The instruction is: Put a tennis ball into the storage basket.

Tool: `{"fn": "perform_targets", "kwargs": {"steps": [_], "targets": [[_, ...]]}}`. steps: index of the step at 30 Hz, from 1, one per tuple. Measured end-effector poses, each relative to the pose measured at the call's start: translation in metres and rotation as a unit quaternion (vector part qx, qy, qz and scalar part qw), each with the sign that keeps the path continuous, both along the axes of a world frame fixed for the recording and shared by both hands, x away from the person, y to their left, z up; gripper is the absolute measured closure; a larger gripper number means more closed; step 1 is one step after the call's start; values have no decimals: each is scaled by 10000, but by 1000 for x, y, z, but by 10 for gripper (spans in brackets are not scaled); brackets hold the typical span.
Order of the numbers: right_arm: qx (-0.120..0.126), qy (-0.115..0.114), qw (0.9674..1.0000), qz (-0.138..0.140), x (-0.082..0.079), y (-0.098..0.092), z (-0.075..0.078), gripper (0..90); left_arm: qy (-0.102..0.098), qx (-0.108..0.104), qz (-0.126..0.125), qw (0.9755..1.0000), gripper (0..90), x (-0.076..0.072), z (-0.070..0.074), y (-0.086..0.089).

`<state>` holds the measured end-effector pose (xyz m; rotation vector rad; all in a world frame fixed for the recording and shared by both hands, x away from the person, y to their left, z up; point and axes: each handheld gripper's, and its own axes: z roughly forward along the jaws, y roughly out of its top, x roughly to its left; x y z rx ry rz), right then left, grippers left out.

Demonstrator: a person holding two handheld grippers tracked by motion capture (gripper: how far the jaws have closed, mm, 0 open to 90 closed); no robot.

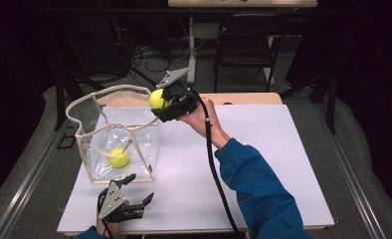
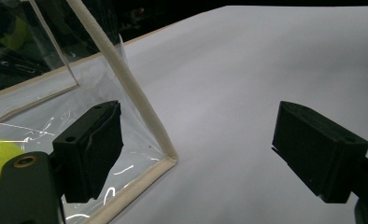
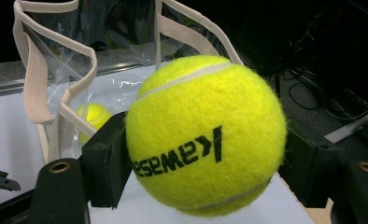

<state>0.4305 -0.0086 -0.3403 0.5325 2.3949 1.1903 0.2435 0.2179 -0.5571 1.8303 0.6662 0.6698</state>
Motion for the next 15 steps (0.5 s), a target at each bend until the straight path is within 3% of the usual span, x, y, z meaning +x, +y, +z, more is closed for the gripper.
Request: {"fn": "perform_targets", "kwargs": {"steps": [15], "targets": [[-95,-11,9999,88,2,12,6,265,24,-37,-19,10000,159,0,0,-1]]}}
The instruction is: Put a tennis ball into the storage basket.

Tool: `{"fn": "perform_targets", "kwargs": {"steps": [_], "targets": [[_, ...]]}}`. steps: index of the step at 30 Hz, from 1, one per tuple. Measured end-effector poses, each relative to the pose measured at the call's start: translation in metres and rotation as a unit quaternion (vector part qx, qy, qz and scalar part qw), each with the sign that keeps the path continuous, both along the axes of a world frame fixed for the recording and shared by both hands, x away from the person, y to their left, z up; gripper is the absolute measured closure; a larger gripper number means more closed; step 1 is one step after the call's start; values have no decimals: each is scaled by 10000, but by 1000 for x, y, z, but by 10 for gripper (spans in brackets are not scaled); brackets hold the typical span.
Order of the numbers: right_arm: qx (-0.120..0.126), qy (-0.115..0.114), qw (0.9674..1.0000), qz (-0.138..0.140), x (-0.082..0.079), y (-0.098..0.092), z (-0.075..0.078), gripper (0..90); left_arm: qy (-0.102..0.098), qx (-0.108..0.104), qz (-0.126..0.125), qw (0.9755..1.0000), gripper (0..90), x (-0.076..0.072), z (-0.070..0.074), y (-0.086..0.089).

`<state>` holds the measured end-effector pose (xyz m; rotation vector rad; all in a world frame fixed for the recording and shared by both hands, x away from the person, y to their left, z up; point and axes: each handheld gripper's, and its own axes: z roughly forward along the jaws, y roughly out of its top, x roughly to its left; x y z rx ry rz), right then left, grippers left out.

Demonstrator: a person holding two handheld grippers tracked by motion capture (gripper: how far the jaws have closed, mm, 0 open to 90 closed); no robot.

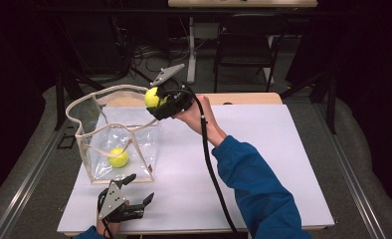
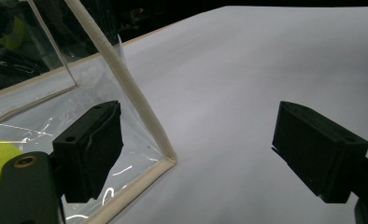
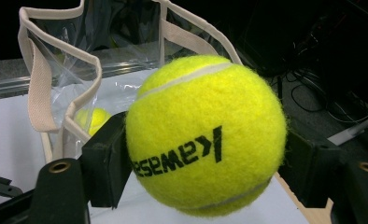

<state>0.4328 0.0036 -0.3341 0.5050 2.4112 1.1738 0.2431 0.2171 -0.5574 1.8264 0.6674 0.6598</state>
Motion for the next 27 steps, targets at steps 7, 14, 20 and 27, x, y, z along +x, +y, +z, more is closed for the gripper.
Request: {"fn": "perform_targets", "kwargs": {"steps": [7,14,20,27], "targets": [[-42,18,10000,13,1,7,1,265,0,2,3,10000,159,0,0,0],[-130,35,9999,12,2,12,-2,265,-3,-5,-6,10000,159,0,0,0],[-149,9,9999,39,1,16,-3,265,3,5,-4,10000,159,0,0,0],[-161,33,9999,54,2,20,-5,264,-6,9,-8,10000,160,-1,0,0]]}}
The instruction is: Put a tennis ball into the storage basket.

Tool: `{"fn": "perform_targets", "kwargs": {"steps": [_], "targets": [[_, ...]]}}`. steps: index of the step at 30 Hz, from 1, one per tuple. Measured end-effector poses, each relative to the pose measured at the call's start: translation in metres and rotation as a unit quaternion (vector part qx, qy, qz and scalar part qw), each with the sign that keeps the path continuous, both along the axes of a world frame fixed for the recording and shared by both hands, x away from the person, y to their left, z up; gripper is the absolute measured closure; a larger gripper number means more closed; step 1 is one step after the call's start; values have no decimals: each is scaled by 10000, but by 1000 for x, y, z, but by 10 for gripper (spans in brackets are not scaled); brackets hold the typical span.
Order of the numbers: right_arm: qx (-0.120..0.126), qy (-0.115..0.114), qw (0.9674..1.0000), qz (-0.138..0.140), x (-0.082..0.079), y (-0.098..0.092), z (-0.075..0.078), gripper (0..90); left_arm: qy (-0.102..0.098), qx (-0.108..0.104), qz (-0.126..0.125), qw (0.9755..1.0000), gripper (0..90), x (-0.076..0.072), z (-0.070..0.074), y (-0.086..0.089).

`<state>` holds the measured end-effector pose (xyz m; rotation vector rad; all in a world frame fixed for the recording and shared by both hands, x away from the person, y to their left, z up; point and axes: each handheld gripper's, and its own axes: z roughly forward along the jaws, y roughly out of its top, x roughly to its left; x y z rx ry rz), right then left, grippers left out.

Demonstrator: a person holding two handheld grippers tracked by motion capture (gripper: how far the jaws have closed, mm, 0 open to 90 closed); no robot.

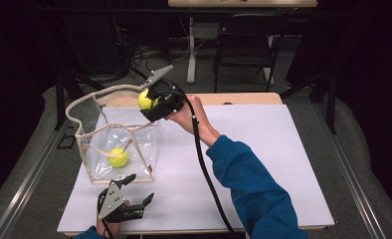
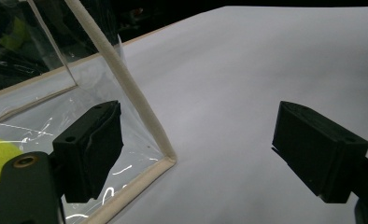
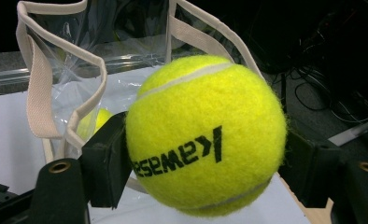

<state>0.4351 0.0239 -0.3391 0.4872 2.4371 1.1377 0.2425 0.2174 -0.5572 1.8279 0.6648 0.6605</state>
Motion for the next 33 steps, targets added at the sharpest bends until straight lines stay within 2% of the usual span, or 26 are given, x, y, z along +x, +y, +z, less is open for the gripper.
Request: {"fn": "perform_targets", "kwargs": {"steps": [9,33], "targets": [[109,22,9999,0,2,4,1,264,-7,-1,0,10000,159,0,0,0],[-148,184,9997,-11,9,19,-9,264,-17,4,-5,10000,159,0,0,0]]}}
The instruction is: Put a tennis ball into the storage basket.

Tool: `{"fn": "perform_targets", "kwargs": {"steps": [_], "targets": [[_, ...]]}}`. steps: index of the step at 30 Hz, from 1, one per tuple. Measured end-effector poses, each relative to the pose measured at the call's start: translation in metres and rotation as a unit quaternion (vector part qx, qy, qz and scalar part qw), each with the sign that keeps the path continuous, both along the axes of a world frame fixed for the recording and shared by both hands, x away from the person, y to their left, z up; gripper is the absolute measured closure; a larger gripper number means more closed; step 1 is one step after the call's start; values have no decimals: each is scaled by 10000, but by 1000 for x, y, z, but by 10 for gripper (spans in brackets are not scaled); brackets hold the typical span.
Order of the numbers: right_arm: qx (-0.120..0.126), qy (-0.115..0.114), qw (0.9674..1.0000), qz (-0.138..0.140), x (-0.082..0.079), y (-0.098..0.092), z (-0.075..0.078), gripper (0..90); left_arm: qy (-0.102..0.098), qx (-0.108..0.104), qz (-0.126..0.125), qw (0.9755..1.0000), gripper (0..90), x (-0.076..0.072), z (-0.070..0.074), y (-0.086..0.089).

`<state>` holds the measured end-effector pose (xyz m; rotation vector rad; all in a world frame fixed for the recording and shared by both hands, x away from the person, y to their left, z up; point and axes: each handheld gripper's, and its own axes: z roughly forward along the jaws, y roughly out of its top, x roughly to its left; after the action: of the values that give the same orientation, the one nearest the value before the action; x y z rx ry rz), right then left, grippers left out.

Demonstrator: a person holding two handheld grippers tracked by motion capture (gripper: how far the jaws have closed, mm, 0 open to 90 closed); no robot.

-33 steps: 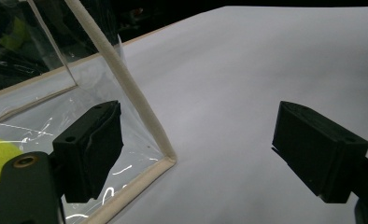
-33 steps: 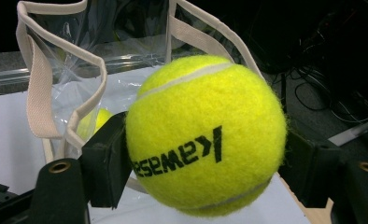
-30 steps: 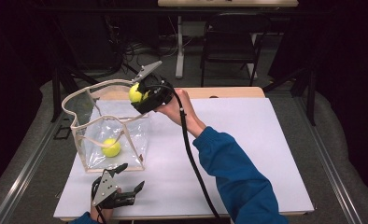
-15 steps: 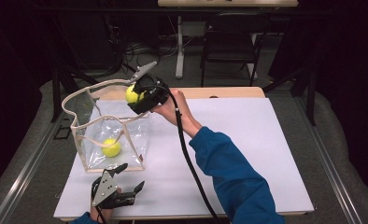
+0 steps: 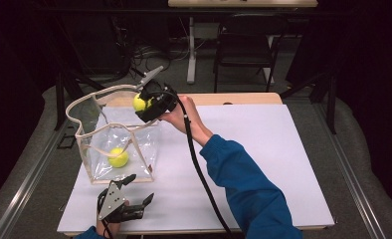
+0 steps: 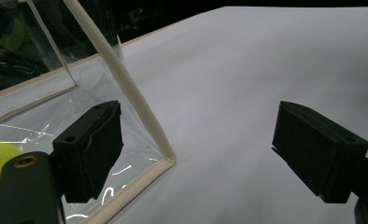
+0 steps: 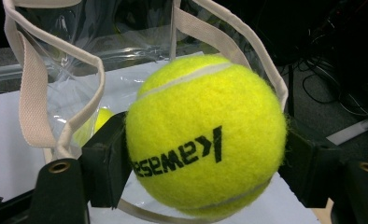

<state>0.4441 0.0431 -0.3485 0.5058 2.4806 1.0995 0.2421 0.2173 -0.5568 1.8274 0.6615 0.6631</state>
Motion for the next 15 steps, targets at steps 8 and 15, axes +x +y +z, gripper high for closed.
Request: {"fn": "perform_targets", "kwargs": {"steps": [8,15], "targets": [[-103,90,9999,11,2,4,-1,264,-1,-5,12,10000,159,0,0,0],[-210,192,9996,7,5,8,-5,263,3,-8,-2,10000,160,0,0,0]]}}
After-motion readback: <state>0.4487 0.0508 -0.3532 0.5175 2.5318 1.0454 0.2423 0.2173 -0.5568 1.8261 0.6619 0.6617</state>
